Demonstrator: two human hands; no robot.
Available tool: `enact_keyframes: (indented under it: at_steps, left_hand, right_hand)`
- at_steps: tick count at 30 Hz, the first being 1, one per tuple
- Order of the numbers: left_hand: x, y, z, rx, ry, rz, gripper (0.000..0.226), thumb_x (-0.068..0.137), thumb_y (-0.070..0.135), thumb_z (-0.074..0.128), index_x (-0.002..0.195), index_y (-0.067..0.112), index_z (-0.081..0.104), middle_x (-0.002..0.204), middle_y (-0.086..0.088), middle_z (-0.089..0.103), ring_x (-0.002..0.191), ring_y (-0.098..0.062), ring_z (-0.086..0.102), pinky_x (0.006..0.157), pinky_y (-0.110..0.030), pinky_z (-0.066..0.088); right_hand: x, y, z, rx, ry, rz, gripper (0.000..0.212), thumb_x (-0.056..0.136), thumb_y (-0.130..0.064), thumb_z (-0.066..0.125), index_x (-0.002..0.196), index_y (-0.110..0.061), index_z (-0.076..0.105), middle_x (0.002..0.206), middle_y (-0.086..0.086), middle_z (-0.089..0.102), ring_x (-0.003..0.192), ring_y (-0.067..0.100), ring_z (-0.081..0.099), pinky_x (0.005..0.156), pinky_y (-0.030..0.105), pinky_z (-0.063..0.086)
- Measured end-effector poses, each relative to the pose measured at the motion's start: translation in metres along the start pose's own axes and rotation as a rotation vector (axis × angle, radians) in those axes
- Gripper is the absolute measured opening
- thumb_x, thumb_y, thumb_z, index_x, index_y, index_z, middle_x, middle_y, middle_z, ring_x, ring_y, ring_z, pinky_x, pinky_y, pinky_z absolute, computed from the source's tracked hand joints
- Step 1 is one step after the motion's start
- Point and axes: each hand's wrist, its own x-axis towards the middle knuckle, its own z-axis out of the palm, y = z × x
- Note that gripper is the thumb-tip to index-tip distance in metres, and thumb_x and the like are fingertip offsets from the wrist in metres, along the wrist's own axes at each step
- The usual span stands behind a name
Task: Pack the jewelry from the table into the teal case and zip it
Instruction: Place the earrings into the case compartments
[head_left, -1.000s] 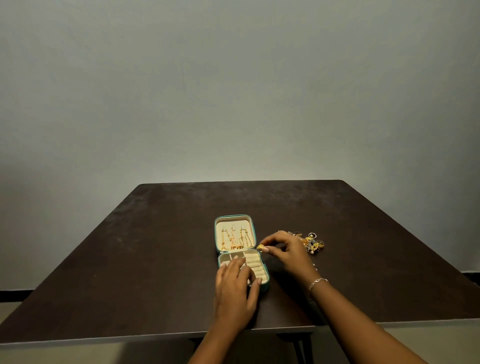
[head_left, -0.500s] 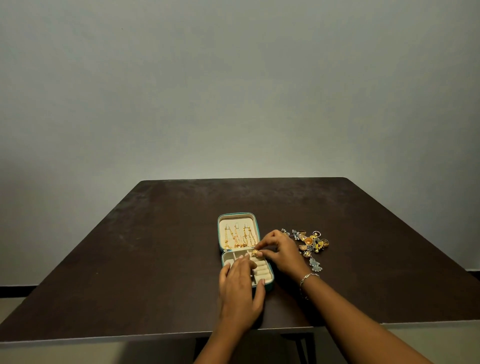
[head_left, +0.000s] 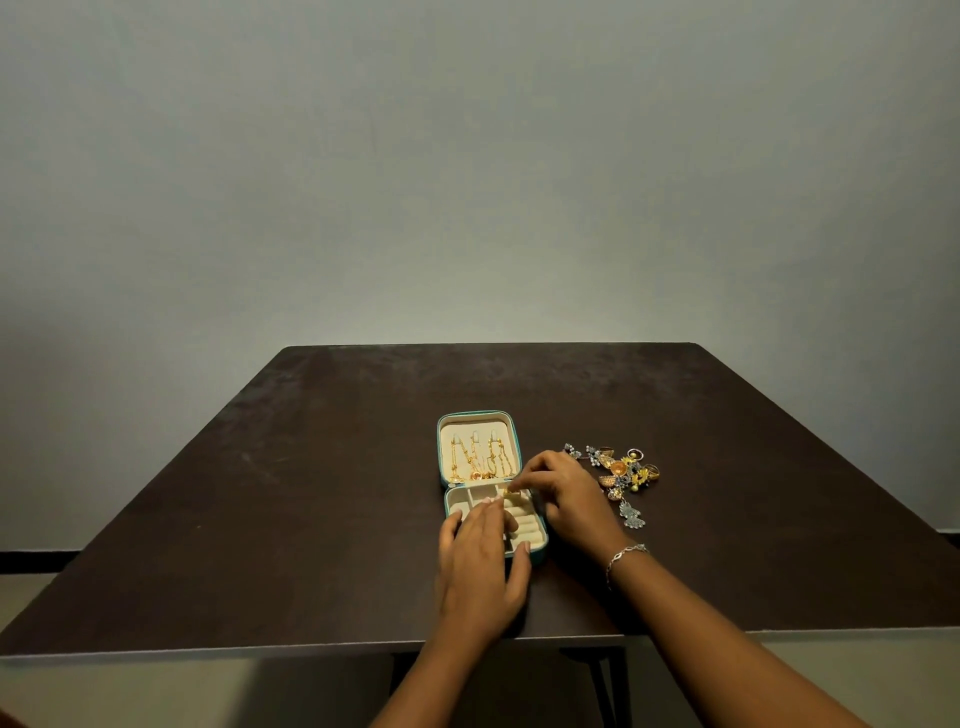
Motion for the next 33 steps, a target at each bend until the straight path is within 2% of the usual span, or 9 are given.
enact_keyframes:
  at_steps: [4,7,10,13,17,20,23,27,33]
  left_hand:
    - [-0.003,-0.002,0.000,0.002,0.000,0.003,0.052,0.078,0.049,0.018,0.105,0.021,0.051,0.115,0.007,0.057,0.115,-0.006,0.047,0.113,-0.031,0.019]
    - [-0.004,-0.003,0.000,-0.011,0.019,0.008,0.049,0.078,0.048,0.020,0.103,0.020,0.052,0.114,0.007,0.059,0.118,-0.006,0.047,0.110,-0.025,0.015]
    - [-0.003,-0.003,-0.001,-0.023,0.033,0.012,0.048,0.077,0.049,0.021,0.102,0.022,0.052,0.112,0.008,0.059,0.118,-0.004,0.046,0.107,-0.022,0.012]
    - [-0.002,-0.002,-0.002,-0.032,0.040,0.017,0.047,0.077,0.048,0.022,0.102,0.022,0.052,0.111,0.008,0.060,0.115,-0.004,0.049,0.106,-0.023,0.013]
    - [-0.002,-0.003,-0.001,-0.032,0.035,0.016,0.045,0.078,0.046,0.025,0.103,0.021,0.053,0.111,0.008,0.061,0.111,-0.005,0.052,0.105,-0.023,0.014]
    - [-0.002,-0.004,0.000,-0.032,0.044,0.011,0.037,0.081,0.042,0.033,0.103,0.020,0.054,0.110,0.007,0.062,0.110,-0.006,0.053,0.105,-0.025,0.016]
    - [-0.004,-0.005,0.001,-0.024,0.042,0.022,0.046,0.078,0.047,0.026,0.103,0.021,0.054,0.110,0.008,0.062,0.109,-0.005,0.053,0.104,-0.024,0.017]
    - [-0.004,-0.006,0.002,-0.037,0.049,0.026,0.042,0.078,0.047,0.027,0.099,0.024,0.054,0.107,0.010,0.062,0.106,-0.004,0.054,0.103,-0.024,0.018]
    - [-0.004,-0.007,0.007,-0.035,0.091,0.040,0.036,0.078,0.045,0.032,0.096,0.024,0.056,0.104,0.009,0.065,0.100,-0.001,0.055,0.099,-0.027,0.024]
  right_hand:
    - [-0.003,0.001,0.003,0.023,-0.009,0.000,0.040,0.076,0.010,0.047,0.100,-0.012,0.071,0.101,0.007,0.061,0.099,0.020,0.050,0.076,0.022,0.037]
    - [-0.004,0.004,0.000,0.122,0.100,0.030,0.045,0.075,0.011,0.044,0.107,-0.013,0.066,0.099,0.005,0.062,0.095,0.017,0.053,0.078,0.022,0.041]
    - [-0.010,0.014,-0.014,0.176,0.205,0.067,0.028,0.082,0.004,0.056,0.100,-0.013,0.067,0.095,0.001,0.063,0.090,0.011,0.056,0.079,0.017,0.044]
    - [-0.025,0.037,-0.034,0.215,0.269,0.150,0.019,0.080,0.003,0.061,0.089,-0.012,0.069,0.090,-0.001,0.064,0.086,0.007,0.057,0.074,0.008,0.041]
    - [-0.039,0.080,-0.059,0.236,0.412,0.405,0.018,0.081,0.004,0.060,0.087,-0.010,0.069,0.094,0.005,0.066,0.088,0.014,0.058,0.078,0.021,0.043]
    - [-0.039,0.104,-0.067,0.158,0.338,0.531,0.017,0.082,0.000,0.061,0.090,-0.012,0.070,0.099,0.006,0.063,0.092,0.015,0.054,0.083,0.027,0.041]
    - [-0.036,0.114,-0.064,0.065,0.248,0.532,0.018,0.080,-0.003,0.065,0.092,-0.015,0.071,0.097,0.005,0.061,0.093,0.018,0.055,0.082,0.029,0.043]
    - [-0.029,0.120,-0.059,-0.060,0.169,0.535,0.022,0.080,-0.013,0.067,0.099,-0.022,0.070,0.099,0.003,0.059,0.101,0.022,0.053,0.082,0.035,0.046]
    - [-0.027,0.120,-0.058,-0.133,0.061,0.493,0.034,0.086,-0.021,0.061,0.120,-0.026,0.059,0.121,-0.005,0.057,0.115,0.017,0.043,0.083,0.025,0.033]
